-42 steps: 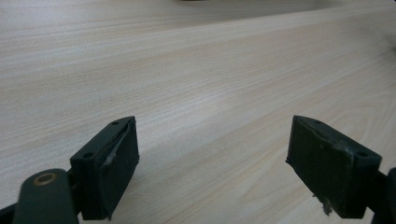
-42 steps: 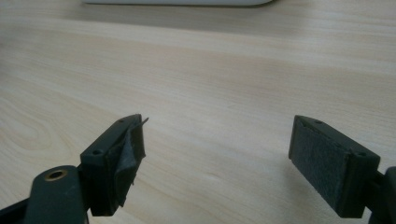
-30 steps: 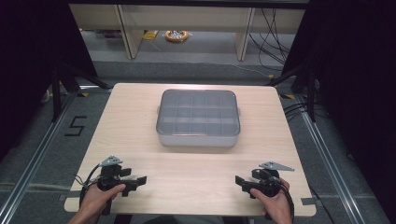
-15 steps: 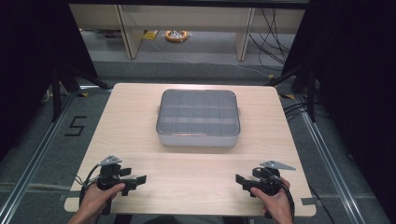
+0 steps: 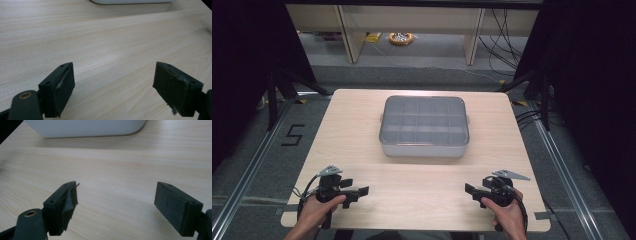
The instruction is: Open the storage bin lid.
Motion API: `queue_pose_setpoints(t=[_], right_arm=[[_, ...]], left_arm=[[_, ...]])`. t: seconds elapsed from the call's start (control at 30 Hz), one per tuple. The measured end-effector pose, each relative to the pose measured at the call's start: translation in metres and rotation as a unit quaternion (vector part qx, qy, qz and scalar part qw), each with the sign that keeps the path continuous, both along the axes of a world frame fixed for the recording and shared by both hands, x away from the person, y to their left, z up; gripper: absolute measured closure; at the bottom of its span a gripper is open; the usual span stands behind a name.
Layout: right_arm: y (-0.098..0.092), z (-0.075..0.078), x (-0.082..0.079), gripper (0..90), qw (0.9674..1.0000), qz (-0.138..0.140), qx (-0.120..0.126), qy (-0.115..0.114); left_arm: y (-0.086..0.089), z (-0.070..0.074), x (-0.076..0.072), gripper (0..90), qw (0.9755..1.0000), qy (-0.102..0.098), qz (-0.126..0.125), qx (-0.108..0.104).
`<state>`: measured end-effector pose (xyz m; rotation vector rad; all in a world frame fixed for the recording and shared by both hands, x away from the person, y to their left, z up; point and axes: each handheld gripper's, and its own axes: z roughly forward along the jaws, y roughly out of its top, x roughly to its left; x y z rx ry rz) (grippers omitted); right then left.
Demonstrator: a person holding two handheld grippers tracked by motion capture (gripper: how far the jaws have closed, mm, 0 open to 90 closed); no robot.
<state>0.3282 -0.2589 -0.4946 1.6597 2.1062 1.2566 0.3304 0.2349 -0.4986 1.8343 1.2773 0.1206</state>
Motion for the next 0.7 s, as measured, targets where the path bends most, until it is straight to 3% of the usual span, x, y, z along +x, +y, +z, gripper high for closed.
queue_pose_setpoints(t=[0.07, 0.1, 0.13, 0.17, 0.2, 0.23, 0.27, 0.3, 0.33, 0.37, 0.43, 0.5, 0.53, 0.6, 0.67, 0.7], right_arm=[[-0.001, 0.0, 0.002, 20.1, 1.0, -0.002, -0.003, -0.001], [0.0, 0.001, 0.002, 20.2, 1.0, -0.004, 0.006, -0.001], [0.002, 0.002, 0.001, 20.2, 0.9996, -0.016, 0.021, 0.013], [-0.002, 0.002, 0.004, 20.4, 1.0, -0.004, 0.004, -0.002], [0.0, 0.005, 0.003, 20.6, 0.9995, -0.02, 0.019, 0.017], [-0.003, 0.003, 0.006, 20.7, 0.9998, -0.007, 0.016, -0.005], [-0.002, 0.007, 0.004, 21.0, 0.9995, -0.018, 0.02, 0.015], [-0.002, 0.007, 0.004, 21.0, 0.9995, -0.018, 0.02, 0.015], [-0.007, 0.008, 0.008, 21.8, 0.9996, -0.015, 0.024, -0.004], [-0.007, 0.008, 0.008, 21.8, 0.9996, -0.015, 0.024, -0.004], [-0.01, 0.01, 0.011, 21.9, 0.9987, -0.016, 0.049, -0.006], [-0.01, 0.012, 0.013, 22.0, 0.9983, -0.023, 0.054, 0.002], [-0.013, 0.011, 0.016, 22.0, 0.9988, -0.014, 0.045, -0.015], [-0.012, 0.014, 0.016, 22.2, 0.9983, -0.019, 0.055, -0.005], [-0.015, 0.017, 0.023, 23.7, 0.9983, -0.013, 0.053, -0.022], [-0.014, 0.021, 0.024, 23.7, 0.9975, -0.022, 0.066, -0.011]], left_arm=[[0.0, 0.0, 0.001, 16.6, 1.0, 0.002, 0.0, -0.001], [0.0, 0.0, 0.002, 16.6, 1.0, 0.002, 0.0, -0.003], [0.0, 0.0, 0.002, 16.6, 1.0, 0.002, 0.0, -0.003], [0.0, 0.0, 0.003, 16.6, 1.0, 0.003, 0.001, -0.003], [0.0, -0.001, 0.004, 16.7, 1.0, 0.005, 0.001, -0.006], [0.0, -0.001, 0.004, 16.7, 0.9999, 0.006, 0.0, -0.008], [0.0, -0.001, 0.005, 16.7, 0.9999, 0.008, -0.005, -0.011], [0.0, -0.001, 0.005, 16.8, 0.9999, 0.008, -0.005, -0.011], [0.0, -0.001, 0.006, 17.0, 0.9998, 0.009, -0.006, -0.016], [0.0, 0.0, 0.007, 17.0, 0.9997, 0.011, -0.005, -0.02], [0.001, 0.003, 0.01, 17.2, 0.9998, 0.005, -0.003, -0.019], [0.001, 0.005, 0.013, 17.2, 0.9996, 0.006, 0.0, -0.026], [0.001, 0.006, 0.015, 17.3, 0.9996, 0.007, -0.001, -0.029], [0.0, 0.006, 0.016, 17.7, 0.9995, 0.005, 0.002, -0.032], [-0.001, 0.004, 0.018, 17.8, 0.9995, 0.005, 0.002, -0.033], [-0.002, 0.004, 0.021, 17.8, 0.9994, 0.007, 0.002, -0.033]])
